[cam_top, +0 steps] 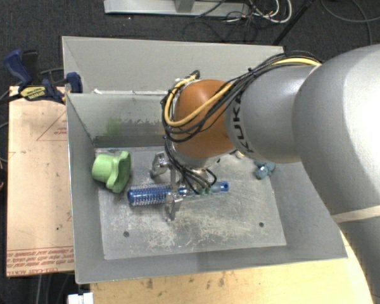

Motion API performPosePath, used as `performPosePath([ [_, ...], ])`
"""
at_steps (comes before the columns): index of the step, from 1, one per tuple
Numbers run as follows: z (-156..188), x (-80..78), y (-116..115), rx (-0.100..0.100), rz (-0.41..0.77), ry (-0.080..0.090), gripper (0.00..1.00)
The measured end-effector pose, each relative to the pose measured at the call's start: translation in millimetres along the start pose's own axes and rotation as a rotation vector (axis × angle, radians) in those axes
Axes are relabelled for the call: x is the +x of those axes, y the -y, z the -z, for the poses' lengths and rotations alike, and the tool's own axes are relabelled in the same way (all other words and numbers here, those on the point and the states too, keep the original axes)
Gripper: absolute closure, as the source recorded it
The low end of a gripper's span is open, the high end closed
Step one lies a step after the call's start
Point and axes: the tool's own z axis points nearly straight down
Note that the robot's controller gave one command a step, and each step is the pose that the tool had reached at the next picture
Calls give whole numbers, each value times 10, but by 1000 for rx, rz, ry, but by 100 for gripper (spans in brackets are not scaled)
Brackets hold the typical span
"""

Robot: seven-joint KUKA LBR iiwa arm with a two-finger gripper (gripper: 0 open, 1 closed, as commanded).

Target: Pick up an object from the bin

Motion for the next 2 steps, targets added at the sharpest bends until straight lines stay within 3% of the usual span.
performPosePath([
  [2, 320, 181, 69, 0, -133, -10, 0],
])
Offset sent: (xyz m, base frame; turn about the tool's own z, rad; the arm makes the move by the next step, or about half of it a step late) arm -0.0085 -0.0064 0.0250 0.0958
